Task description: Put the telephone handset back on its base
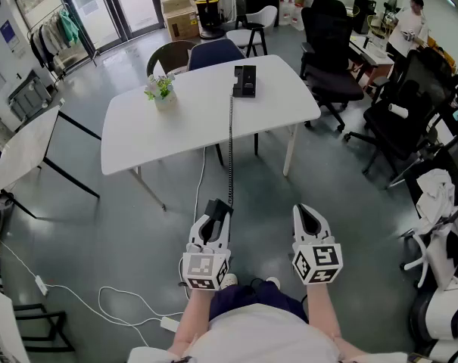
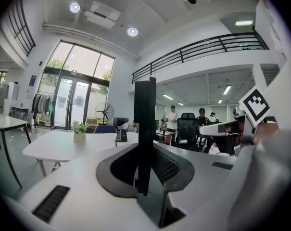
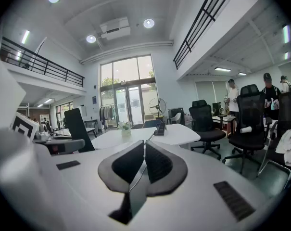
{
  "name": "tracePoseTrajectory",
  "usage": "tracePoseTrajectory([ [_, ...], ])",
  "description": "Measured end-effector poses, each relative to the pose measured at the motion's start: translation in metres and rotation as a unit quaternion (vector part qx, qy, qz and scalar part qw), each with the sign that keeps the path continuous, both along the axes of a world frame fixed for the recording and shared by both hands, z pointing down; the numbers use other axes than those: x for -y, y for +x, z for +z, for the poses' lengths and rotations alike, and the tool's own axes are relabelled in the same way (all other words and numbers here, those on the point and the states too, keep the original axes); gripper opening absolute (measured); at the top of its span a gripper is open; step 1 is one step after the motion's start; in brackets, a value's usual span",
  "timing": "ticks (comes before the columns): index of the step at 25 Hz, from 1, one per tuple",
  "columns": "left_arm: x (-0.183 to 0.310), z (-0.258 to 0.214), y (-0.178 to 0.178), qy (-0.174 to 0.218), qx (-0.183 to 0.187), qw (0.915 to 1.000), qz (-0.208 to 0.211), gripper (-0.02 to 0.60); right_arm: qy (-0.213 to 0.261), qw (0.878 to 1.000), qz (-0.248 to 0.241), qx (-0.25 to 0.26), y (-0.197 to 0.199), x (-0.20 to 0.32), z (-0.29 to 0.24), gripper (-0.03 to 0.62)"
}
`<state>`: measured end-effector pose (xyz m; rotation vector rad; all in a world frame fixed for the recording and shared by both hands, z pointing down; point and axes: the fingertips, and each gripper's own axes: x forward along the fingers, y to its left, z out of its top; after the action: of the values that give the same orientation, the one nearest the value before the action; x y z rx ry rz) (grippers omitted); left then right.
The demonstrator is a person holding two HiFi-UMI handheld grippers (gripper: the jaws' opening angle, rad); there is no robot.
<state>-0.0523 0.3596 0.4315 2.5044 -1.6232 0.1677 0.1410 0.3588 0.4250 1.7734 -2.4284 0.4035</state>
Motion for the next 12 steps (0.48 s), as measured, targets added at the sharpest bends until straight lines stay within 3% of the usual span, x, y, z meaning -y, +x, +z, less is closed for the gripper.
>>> tracePoseTrajectory([
  [12,-0.02,0.002,-0.015,0.004,-0.009,0.9998,0.018,0.084,-0.009,1.0,0.013,-0.004,-0.022,-0.022,0.006,0.035],
])
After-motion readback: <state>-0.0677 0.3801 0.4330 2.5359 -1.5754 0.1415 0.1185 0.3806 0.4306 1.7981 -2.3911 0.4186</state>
